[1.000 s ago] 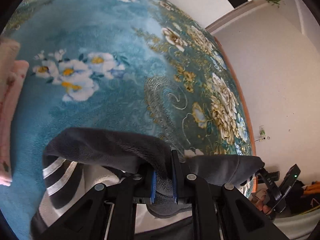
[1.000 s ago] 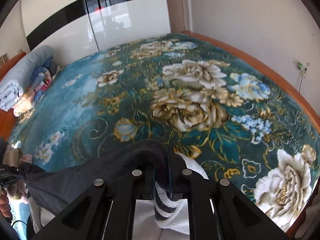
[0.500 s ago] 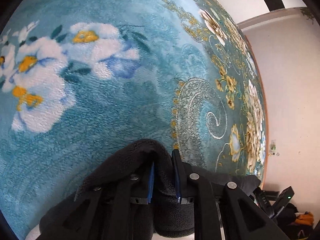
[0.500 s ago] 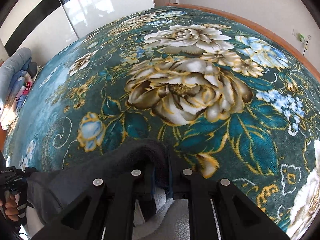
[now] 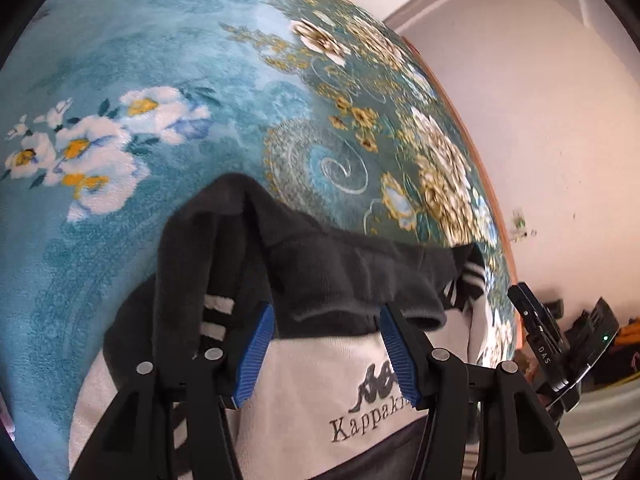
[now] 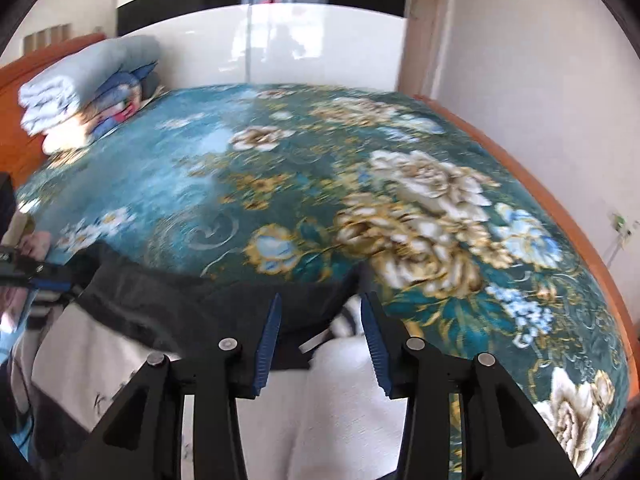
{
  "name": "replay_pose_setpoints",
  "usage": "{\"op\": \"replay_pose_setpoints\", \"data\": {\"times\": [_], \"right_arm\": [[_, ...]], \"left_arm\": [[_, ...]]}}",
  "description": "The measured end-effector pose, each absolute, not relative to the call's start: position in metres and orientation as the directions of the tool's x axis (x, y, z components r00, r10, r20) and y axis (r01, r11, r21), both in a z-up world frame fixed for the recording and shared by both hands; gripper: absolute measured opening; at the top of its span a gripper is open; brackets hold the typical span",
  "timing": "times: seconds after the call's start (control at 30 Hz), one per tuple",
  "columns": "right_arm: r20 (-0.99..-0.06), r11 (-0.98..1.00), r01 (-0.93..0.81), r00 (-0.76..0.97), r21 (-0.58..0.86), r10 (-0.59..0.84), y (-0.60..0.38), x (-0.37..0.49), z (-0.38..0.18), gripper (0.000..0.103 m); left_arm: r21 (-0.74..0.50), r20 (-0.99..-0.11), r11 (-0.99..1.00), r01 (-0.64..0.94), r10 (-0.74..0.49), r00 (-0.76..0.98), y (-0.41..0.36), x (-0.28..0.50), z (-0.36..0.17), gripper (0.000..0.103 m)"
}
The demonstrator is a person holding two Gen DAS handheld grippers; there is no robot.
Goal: Fold clothes
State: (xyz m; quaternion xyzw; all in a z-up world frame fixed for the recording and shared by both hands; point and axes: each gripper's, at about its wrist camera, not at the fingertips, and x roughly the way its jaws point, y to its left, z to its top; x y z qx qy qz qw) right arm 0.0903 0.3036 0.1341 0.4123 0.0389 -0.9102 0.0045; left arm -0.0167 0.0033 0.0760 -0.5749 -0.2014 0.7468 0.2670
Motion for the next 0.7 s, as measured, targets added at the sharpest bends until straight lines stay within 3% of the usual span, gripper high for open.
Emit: {"op": "replay_pose_setpoints", "data": {"times": [0.13, 0.3, 0.53, 0.7], "right_arm": [[-0.838, -0.982, 0.19, -0.538, -0.019, -0.088, 0.266, 0.09, 0.093, 0.043], [-0.883, -0.97, 0.245, -0.456, -0.008, -0.107, 0.243, 0.063, 0.057, 0.042], [-0.754, -0.998, 0.064, -0.655, 0.011, -0.05, 0.265, -0.006, 0.082, 0.042], [-0.774, -0.994, -0.044, -0.632, 0.095, -0.046, 0.285, -0.048, 0.067, 0.042]], "left_arm": [[-0.588, -0.771, -0.778, -0.22, 0.622, -0.139, 0.019, -0.009, 0.06, 0.059], [-0.619, -0.755, -0.76, -0.199, 0.645, -0.117, 0.031, -0.023, 0.051, 0.058], [-0.655, -0.675, -0.735, -0.176, 0.674, -0.3, 0.041, -0.083, 0.072, 0.058], [-0.655, -0.69, -0.749, -0.106, 0.649, -0.321, 0.039, -0.113, 0.067, 0.058]]}}
